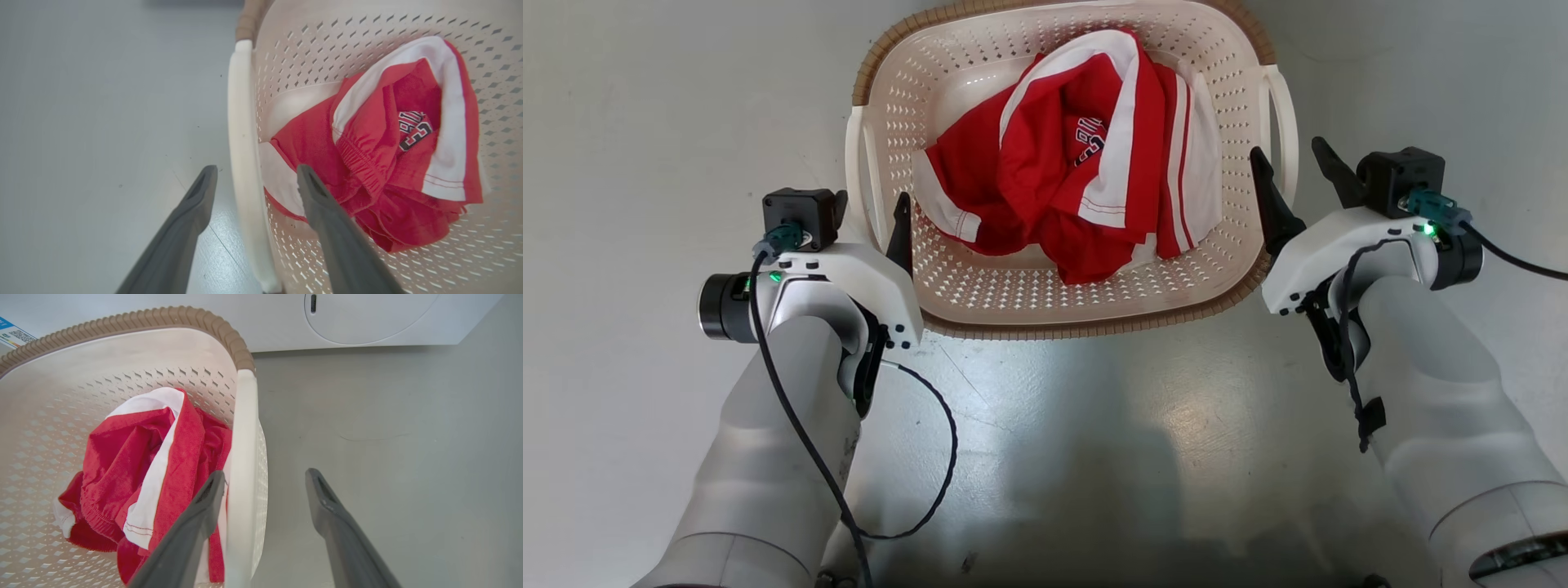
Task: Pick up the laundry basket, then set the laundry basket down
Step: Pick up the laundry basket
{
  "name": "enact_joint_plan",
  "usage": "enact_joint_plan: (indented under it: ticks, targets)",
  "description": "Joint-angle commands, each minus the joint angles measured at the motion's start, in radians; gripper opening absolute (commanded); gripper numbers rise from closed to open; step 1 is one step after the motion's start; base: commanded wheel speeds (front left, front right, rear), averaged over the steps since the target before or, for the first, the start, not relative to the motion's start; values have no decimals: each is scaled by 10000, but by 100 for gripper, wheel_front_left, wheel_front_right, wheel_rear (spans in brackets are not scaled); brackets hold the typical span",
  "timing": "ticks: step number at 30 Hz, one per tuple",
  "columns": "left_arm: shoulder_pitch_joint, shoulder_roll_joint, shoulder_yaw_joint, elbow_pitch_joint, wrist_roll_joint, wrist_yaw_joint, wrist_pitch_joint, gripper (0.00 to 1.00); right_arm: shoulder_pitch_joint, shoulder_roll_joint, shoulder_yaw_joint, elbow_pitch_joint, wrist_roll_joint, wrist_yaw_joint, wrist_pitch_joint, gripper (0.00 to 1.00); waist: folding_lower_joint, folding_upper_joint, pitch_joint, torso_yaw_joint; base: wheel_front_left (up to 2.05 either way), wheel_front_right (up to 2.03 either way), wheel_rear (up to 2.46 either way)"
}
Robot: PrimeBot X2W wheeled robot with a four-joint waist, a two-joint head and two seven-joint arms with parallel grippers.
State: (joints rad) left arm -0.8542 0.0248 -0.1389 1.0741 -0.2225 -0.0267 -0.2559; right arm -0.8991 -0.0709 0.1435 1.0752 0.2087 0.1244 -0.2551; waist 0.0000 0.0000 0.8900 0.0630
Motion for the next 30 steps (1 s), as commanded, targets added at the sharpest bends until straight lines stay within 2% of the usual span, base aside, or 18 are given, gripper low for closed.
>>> enact_joint_plan:
  ticks: [1,6,9,11,12,13,15,16,17,30]
  targets:
    - [76,255,42,46,-150,-5,-59,100,150,206,268,-1,156,63,-67,100,0,0,32,24,0,0,0]
    - [-120,255,-403,230,-524,45,-59,100,-54,206,541,209,314,63,-67,100,0,0,146,97,0,0,0]
    - [-166,255,-586,284,-677,72,-59,96,-115,206,629,287,356,63,-67,100,0,0,182,125,0,0,0]
    - [-205,255,-760,322,-819,102,-59,71,-170,206,698,370,383,63,-67,85,0,0,213,150,0,0,0]
    - [-220,255,-844,338,-889,116,-59,60,-195,206,729,414,398,63,-67,72,0,0,225,164,0,0,0]
    - [-233,254,-929,355,-963,125,-59,49,-220,206,763,460,412,63,-67,53,0,0,235,180,0,0,0]
    - [-269,254,-1100,372,-1112,145,-59,38,-277,206,845,528,454,63,-67,41,0,0,264,209,0,0,0]
    - [-310,254,-1254,360,-1261,167,-59,7,-340,206,920,584,492,63,-67,13,0,0,291,228,0,0,0]
    - [-325,254,-1324,352,-1329,183,-59,0,-370,206,948,615,489,63,-67,0,0,0,296,232,0,0,0]
    - [-204,254,-1976,317,-2012,439,-59,0,-158,206,1327,1027,977,63,-67,0,0,0,-262,162,0,0,0]
